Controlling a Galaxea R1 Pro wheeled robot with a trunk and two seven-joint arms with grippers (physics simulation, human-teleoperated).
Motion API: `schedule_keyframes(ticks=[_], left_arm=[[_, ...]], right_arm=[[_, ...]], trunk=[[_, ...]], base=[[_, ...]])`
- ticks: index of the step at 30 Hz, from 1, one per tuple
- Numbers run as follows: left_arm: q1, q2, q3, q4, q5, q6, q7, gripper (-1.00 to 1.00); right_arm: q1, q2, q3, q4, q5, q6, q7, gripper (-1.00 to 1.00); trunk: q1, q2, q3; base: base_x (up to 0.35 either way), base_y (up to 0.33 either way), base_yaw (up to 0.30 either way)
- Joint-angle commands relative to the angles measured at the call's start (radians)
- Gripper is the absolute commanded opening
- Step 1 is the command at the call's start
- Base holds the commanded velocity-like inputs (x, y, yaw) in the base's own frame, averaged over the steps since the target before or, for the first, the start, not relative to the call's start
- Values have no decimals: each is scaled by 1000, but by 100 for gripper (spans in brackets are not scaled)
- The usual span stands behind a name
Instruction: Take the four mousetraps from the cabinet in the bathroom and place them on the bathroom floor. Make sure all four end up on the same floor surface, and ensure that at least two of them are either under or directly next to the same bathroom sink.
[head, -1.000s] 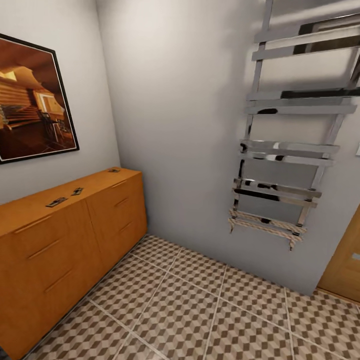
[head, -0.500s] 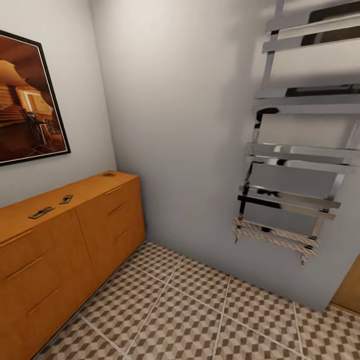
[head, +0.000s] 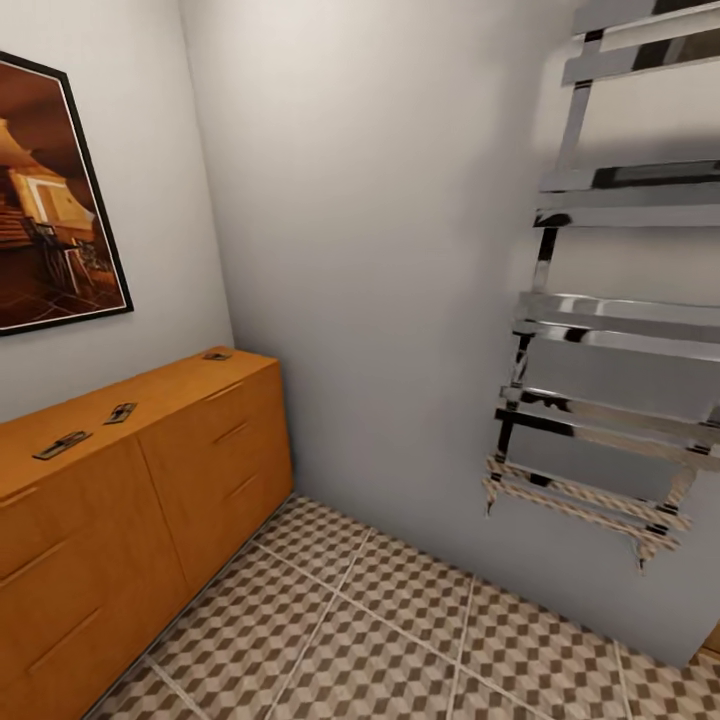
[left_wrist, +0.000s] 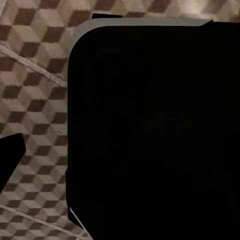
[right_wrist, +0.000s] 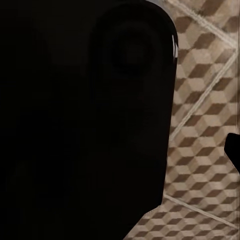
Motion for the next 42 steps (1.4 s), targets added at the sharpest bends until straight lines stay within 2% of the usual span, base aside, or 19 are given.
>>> schedule_keyframes(ticks=[1, 42], left_arm=[[0, 0, 0, 0, 7, -2, -1, 100], [0, 0, 0, 0, 5, -5, -1, 100]], right_arm=[[0, 0, 1, 0, 1, -3, -1, 100], [0, 0, 0, 0, 1, -2, -1, 100]], trunk=[[0, 0, -1], [0, 0, -1]], base=[[142, 0, 191], [13, 0, 261]])
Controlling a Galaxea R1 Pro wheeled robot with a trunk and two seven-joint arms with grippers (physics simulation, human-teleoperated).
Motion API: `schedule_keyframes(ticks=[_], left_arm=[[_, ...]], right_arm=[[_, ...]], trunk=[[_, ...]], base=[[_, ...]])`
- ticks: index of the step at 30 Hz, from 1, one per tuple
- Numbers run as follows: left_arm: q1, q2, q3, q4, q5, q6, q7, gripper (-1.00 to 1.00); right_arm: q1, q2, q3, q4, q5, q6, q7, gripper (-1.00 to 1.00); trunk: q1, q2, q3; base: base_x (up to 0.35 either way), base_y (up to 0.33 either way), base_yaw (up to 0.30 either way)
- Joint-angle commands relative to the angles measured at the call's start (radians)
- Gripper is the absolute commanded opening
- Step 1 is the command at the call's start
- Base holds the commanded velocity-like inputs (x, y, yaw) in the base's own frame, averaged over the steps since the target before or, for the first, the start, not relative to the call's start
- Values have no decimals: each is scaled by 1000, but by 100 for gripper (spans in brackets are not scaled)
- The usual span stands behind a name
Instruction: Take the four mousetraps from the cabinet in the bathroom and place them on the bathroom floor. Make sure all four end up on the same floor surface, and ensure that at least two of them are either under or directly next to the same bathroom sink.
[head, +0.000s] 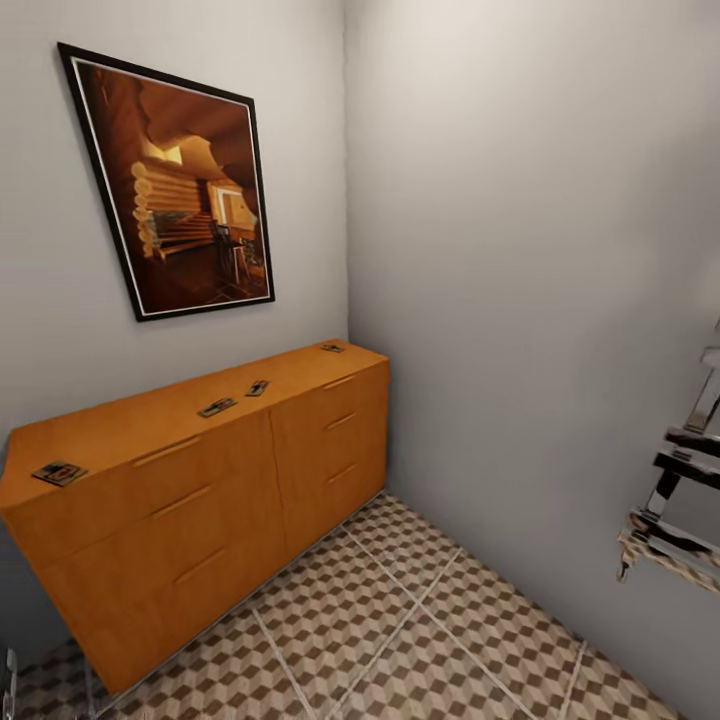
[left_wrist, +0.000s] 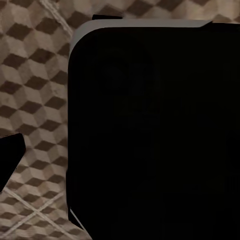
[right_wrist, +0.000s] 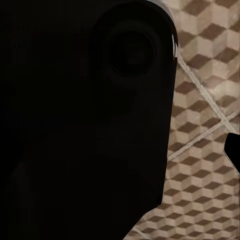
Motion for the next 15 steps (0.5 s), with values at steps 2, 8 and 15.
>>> schedule_keyframes(ticks=[2, 8, 15], left_arm=[[0, 0, 0, 0, 6, -2, -1, 100], [0, 0, 0, 0, 6, -2, -1, 100], [0, 1, 0, 0, 6, 0, -3, 100]], right_arm=[[0, 0, 1, 0, 1, -3, -1, 100], [0, 0, 2, 0, 1, -3, -1, 100], [0, 0, 1, 0, 1, -2, 0, 100]], trunk=[[0, 0, -1], [0, 0, -1], [0, 0, -1]], base=[[0, 0, 268], [1, 0, 267], [101, -69, 134]])
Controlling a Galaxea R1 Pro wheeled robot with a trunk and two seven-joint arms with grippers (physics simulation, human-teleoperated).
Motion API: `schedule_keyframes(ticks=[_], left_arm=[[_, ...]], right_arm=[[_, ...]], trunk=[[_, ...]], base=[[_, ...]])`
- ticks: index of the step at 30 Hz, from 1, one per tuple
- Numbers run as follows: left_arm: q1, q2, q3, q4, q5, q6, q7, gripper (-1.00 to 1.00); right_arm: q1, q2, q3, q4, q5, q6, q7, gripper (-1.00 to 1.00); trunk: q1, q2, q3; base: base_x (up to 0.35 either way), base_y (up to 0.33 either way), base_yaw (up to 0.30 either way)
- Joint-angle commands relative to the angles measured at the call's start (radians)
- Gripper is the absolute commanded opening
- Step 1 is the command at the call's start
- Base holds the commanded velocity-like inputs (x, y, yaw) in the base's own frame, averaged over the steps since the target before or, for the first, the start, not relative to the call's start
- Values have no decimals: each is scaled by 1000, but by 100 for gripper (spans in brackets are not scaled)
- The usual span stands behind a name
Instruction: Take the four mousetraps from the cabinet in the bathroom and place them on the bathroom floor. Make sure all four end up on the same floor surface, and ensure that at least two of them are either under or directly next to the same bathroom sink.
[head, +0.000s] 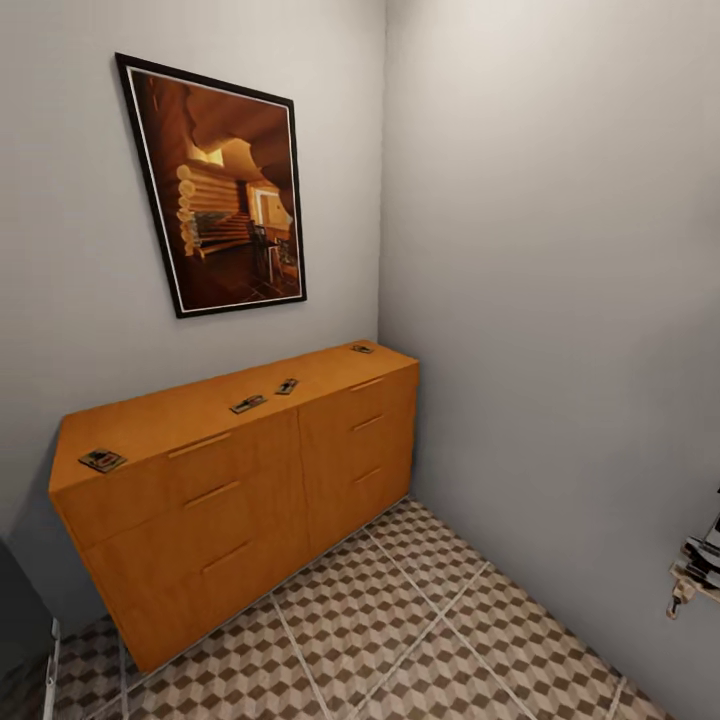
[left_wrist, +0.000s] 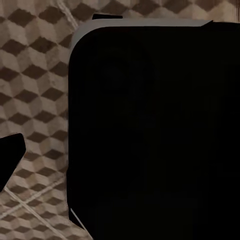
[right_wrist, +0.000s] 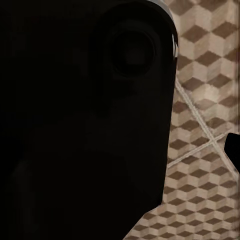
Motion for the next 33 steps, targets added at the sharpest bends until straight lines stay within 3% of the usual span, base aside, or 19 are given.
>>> schedule_keyframes(ticks=[1, 26, 33], left_arm=[[0, 0, 0, 0, 6, -2, -1, 100], [0, 0, 0, 0, 6, -2, -1, 100], [0, 0, 0, 0, 6, -3, -1, 100]], right_arm=[[0, 0, 1, 0, 1, -2, -1, 100], [0, 1, 2, 0, 1, -3, -1, 100], [0, 0, 1, 0, 1, -4, -1, 100]], trunk=[[0, 0, -1], [0, 0, -1], [0, 0, -1]], base=[[207, -158, 27], [226, -173, 5], [83, -61, 145]])
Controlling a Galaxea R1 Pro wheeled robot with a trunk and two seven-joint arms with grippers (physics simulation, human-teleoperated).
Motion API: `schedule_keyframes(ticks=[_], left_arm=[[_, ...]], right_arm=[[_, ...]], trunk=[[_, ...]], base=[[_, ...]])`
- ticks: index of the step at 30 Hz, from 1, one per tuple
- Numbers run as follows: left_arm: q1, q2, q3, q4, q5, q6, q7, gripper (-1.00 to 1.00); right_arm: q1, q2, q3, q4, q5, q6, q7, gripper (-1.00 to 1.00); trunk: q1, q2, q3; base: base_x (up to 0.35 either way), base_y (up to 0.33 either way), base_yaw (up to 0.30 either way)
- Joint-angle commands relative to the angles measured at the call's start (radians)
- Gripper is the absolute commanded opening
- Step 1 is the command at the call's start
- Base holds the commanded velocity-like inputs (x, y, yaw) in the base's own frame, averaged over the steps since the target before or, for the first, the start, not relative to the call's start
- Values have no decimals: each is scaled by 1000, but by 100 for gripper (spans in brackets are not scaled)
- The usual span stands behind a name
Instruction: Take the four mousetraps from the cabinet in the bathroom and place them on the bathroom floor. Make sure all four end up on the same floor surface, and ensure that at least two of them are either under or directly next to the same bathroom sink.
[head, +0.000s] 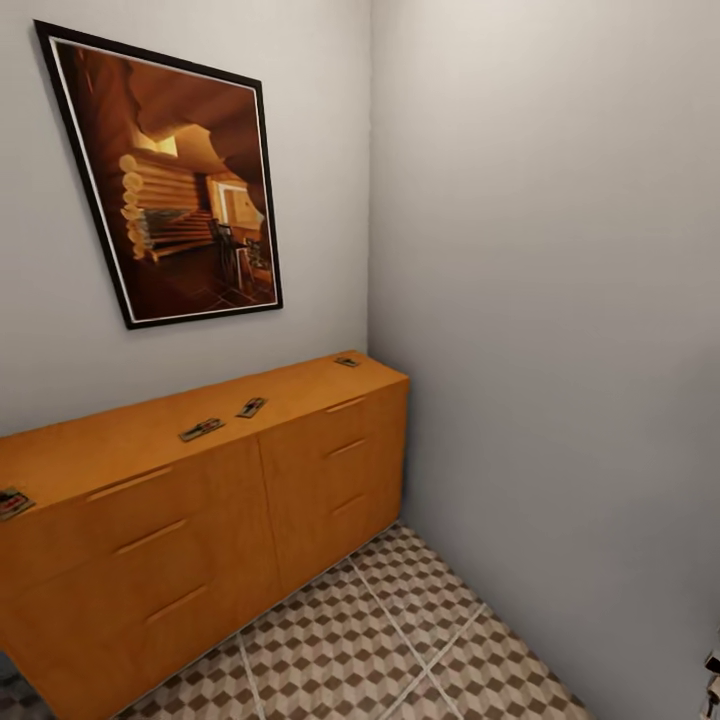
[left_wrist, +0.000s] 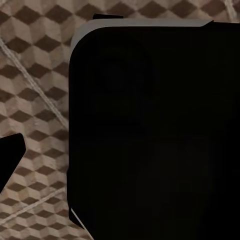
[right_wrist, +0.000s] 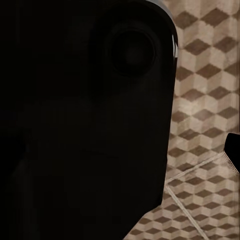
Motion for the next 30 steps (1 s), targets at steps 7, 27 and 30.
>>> schedule_keyframes(ticks=[7, 27, 30], left_arm=[[0, 0, 0, 0, 6, -2, -1, 100], [0, 0, 0, 0, 6, -2, -1, 100], [0, 0, 0, 0, 6, -2, -1, 100]], right_arm=[[0, 0, 1, 0, 1, -3, -1, 100], [0, 0, 1, 0, 1, -3, -1, 100], [0, 0, 1, 0, 1, -3, -1, 100]], trunk=[[0, 0, -1], [0, 0, -1], [0, 0, -1]], base=[[15, -11, 246], [1, -1, 266], [0, 0, 268]])
